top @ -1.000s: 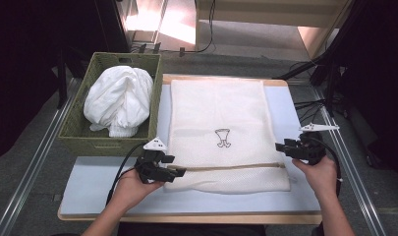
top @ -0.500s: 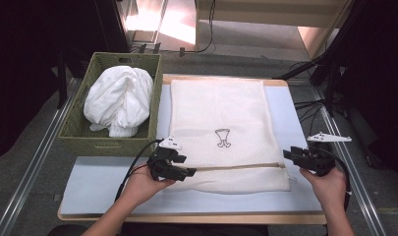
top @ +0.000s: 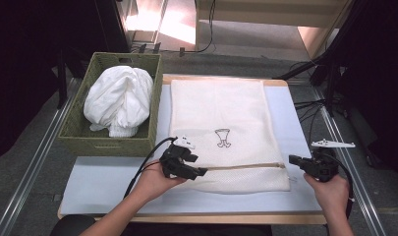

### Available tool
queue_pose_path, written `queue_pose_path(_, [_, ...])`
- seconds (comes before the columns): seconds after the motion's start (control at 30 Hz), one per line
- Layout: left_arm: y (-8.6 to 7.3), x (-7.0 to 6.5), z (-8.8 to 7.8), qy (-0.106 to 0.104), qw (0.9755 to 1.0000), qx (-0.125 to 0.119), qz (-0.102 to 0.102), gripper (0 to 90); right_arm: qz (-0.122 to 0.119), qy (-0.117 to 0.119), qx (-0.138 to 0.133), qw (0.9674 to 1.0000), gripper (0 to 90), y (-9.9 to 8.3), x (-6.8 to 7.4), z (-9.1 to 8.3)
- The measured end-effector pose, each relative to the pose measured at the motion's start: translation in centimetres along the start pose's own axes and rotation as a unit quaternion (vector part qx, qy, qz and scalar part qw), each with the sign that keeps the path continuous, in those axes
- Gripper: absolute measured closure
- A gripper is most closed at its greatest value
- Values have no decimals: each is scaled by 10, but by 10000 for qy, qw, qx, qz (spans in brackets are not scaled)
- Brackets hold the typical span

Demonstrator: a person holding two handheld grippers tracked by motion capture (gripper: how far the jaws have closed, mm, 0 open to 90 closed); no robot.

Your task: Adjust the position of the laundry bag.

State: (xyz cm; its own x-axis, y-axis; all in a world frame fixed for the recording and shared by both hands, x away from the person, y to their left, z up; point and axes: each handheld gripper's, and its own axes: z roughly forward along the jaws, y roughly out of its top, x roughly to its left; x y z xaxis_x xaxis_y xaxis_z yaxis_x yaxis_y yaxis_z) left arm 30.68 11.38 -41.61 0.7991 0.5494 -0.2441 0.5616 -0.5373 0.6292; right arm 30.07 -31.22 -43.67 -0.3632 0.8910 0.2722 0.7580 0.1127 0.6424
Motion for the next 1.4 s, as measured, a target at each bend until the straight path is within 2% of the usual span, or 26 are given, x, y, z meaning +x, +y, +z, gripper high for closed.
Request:
queue_pose_path(0.43, [5, -2, 9, -31, 10000, 0, 63, 390, 69, 87, 196, 9997, 900, -2, -9, 18])
queue_pose_path(0.57, [5, 0, 10, -37, 10000, -16, 36, 390, 59, 36, 250, 9997, 900, -3, -11, 18])
queue_pose_path(0.73, [5, 0, 11, -25, 10000, -9, 51, 390, -28, -78, 447, 9990, 900, -8, -12, 21])
queue_pose_path(0.83, [5, 0, 11, -21, 10000, 6, 54, 389, 20, -88, 491, 9988, 889, -8, -12, 23])
queue_pose_path(0.97, [5, 0, 11, -21, 10000, 6, 56, 390, -51, 28, 463, 9989, 890, -7, -9, 25])
queue_pose_path(1.1, [5, 1, 11, -13, 10000, 5, 48, 389, 38, 186, 463, 9987, 900, -6, -8, 26])
queue_pose_path(1.4, [5, 3, 11, 2, 10000, 7, 40, 387, 34, 305, 464, 9985, 900, -6, -7, 25])
